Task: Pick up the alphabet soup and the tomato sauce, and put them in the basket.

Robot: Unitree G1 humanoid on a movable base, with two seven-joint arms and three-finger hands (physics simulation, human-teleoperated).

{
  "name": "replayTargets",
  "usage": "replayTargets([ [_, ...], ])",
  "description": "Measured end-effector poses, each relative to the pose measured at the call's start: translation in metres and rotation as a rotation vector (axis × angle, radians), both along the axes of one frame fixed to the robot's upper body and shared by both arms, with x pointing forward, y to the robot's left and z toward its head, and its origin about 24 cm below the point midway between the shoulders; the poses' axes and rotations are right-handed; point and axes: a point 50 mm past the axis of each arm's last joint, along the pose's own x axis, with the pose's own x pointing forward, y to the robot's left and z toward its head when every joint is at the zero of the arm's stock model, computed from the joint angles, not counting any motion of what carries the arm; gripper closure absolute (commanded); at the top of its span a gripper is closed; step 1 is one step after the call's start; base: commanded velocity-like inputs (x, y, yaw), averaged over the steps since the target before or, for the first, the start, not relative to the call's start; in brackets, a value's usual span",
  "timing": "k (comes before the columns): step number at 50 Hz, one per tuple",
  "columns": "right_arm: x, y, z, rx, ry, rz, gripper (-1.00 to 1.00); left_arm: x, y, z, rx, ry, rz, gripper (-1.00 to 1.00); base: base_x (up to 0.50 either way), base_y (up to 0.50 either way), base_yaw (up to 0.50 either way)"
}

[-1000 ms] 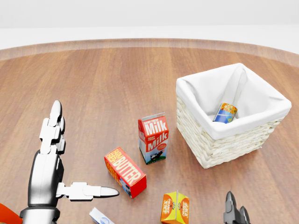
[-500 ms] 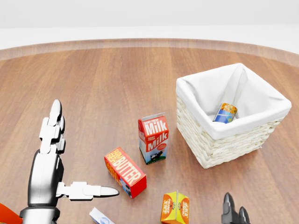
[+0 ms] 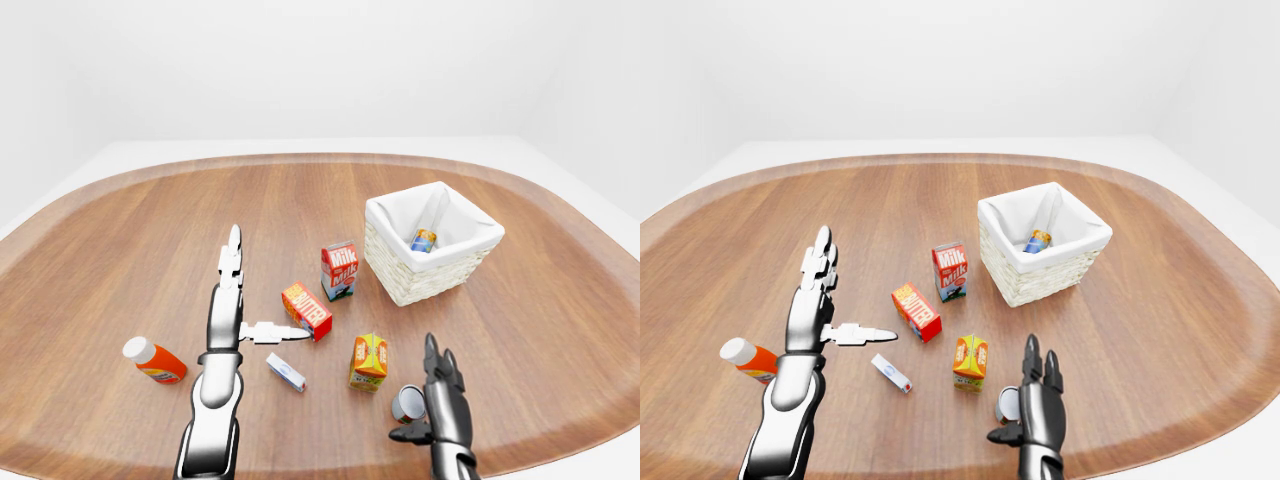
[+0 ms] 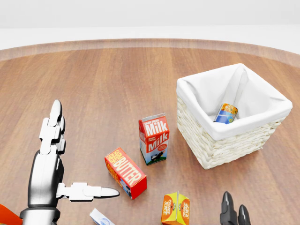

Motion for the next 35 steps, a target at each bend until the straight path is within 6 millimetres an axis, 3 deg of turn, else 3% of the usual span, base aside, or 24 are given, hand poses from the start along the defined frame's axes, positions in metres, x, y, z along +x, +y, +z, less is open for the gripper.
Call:
replayTargets([
  [23,0.0,0.005,-0.008,-0.064,0.031,0.062,-1.0,0.0,0.0,0.0,0.0,0.0,0.0,-1.0,0.0,0.0,0.0],
  [24,0.0,0.005,-0.009,-0.067,0.033,0.066,-0.36,0.0,0.0,0.0,0.0,0.0,0.0,-1.0,0.0,0.0,0.0],
  [26,-0.001,0.006,-0.009,-0.074,0.037,0.075,0.18,0.0,0.0,0.0,0.0,0.0,0.0,-1.0,0.0,0.0,0.0],
  [27,-0.001,0.006,-0.01,-0.076,0.039,0.079,0.8,0.0,0.0,0.0,0.0,0.0,0.0,-1.0,0.0,0.0,0.0],
  [28,-0.001,0.007,-0.01,-0.079,0.041,0.084,1.0,0.0,0.0,0.0,0.0,0.0,0.0,-1.0,0.0,0.0,0.0],
  [35,0.0,0.008,-0.011,-0.101,0.043,0.11,1.0,0.0,0.0,0.0,0.0,0.0,0.0,-1.0,0.0,0.0,0.0],
])
